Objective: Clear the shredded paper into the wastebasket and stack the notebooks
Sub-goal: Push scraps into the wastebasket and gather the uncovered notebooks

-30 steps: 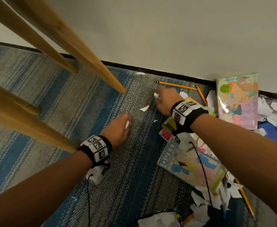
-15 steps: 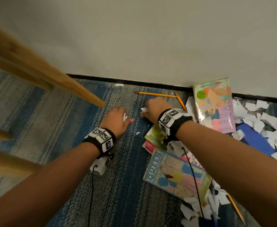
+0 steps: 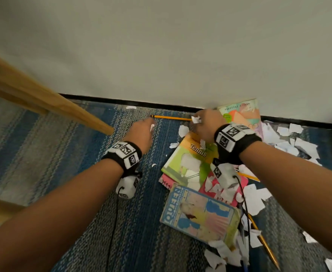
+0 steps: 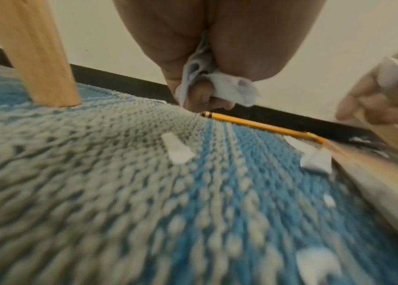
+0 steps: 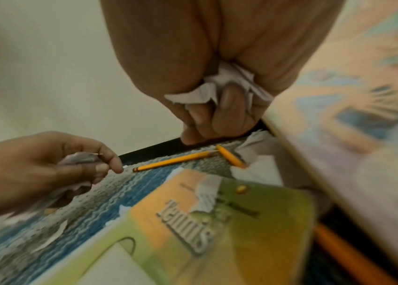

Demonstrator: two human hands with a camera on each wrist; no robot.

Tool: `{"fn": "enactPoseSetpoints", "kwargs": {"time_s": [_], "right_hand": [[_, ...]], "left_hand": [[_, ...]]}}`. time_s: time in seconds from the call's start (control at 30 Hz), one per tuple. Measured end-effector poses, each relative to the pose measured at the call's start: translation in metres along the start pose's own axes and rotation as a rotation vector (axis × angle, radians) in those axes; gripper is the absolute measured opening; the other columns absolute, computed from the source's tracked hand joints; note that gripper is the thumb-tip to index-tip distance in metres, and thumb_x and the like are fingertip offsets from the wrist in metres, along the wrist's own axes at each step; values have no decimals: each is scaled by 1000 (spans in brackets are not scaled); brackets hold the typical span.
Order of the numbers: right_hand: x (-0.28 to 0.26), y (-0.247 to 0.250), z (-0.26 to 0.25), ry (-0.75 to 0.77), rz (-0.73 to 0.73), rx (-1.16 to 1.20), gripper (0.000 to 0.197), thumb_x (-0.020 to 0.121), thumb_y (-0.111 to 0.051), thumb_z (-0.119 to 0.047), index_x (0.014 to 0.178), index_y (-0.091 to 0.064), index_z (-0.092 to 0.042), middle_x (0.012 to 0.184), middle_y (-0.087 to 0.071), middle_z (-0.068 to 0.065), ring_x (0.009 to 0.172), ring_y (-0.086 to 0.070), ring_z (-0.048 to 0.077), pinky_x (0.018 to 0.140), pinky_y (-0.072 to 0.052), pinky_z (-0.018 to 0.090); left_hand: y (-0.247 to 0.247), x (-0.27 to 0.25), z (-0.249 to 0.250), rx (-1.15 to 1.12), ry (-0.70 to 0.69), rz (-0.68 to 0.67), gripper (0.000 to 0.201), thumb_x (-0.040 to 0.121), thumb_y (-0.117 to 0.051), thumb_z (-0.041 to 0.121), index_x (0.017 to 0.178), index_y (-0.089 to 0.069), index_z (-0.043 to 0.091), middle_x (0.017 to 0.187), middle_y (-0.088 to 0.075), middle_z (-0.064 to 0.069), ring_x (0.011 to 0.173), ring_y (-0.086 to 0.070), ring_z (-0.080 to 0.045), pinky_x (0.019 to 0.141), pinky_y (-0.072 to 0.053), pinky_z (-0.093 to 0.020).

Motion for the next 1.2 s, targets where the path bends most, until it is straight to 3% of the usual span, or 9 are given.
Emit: {"fn": "enactPoseSetpoints", "kwargs": {"time_s": [0.13,0.27,0.37,0.47,0.57,0.8,0.97,1.13,1.2], "right_hand": [[-16,5,34,-79,12,118,19,91,-54,-19,78,-63,-8,78,-62,13,83,-61,36,58,-36,28],[-29,1,53,-132,23,198,39,91,-54,-38,116,-66,-10,100,-67,17,100,-61,35,72,-40,26],[-37,-6,54,-28,-1,58,35,95,-48,-39,103,-64,-9,92,-65,16,95,-60,35,72,-42,32],[-48,-19,53,76,-68,-63,30,96,-44,-31,117,-59,-17,100,-66,16,96,-62,35,77,-51,36],[-65,-32,51,149,-141,-173,32,92,-46,-28,121,-57,-21,105,-66,12,97,-63,34,75,-48,34],[-70,-22,51,96,-87,-201,28,89,-51,-35,99,-60,-10,101,-63,19,90,-63,36,69,-49,34],[-45,-18,19,145,-20,-136,30,94,-46,-43,88,-57,-16,95,-65,16,92,-63,35,67,-42,31],[-21,-41,-22,198,-94,-171,32,92,-52,-47,83,-59,-17,93,-67,8,92,-63,30,67,-42,31],[-15,-52,-31,187,-110,-206,29,90,-59,-40,98,-63,-13,102,-66,10,96,-64,32,71,-49,34]], "left_hand": [[9,23,15,-29,3,21,20,99,-46,14,106,-64,9,101,-65,-19,98,-59,-36,76,-41,-34],[-3,32,35,-109,-126,-52,20,96,-54,27,102,-67,12,99,-65,-13,96,-59,-30,77,-41,-30],[-21,36,56,39,-210,-210,33,96,-54,30,128,-59,23,119,-60,-15,112,-54,-32,91,-44,-40],[-32,33,70,164,-284,-297,37,98,-49,22,134,-56,23,126,-55,-18,117,-52,-36,93,-46,-45],[-35,27,71,162,-245,-240,28,97,-49,21,119,-65,14,118,-55,-17,110,-54,-36,89,-47,-45],[-7,13,31,-24,-32,38,15,89,-50,19,78,-52,10,90,-61,-22,87,-58,-39,71,-43,-38],[14,-11,-13,72,1,4,32,96,-51,37,94,-60,6,95,-63,-21,94,-58,-37,76,-43,-39],[16,-31,-35,31,-104,-15,17,91,-62,24,103,-70,15,103,-71,-10,97,-63,-29,83,-46,-32],[13,-36,-38,48,-88,-59,23,87,-67,29,107,-66,18,105,-69,-8,99,-61,-28,85,-46,-34]]}}
Point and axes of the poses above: each hand's wrist, its own x-axis towards the middle knuckle, its own y-axis out of the back of the hand, z = x × y, the point moved 2 cm from there along x, towards the middle knuckle
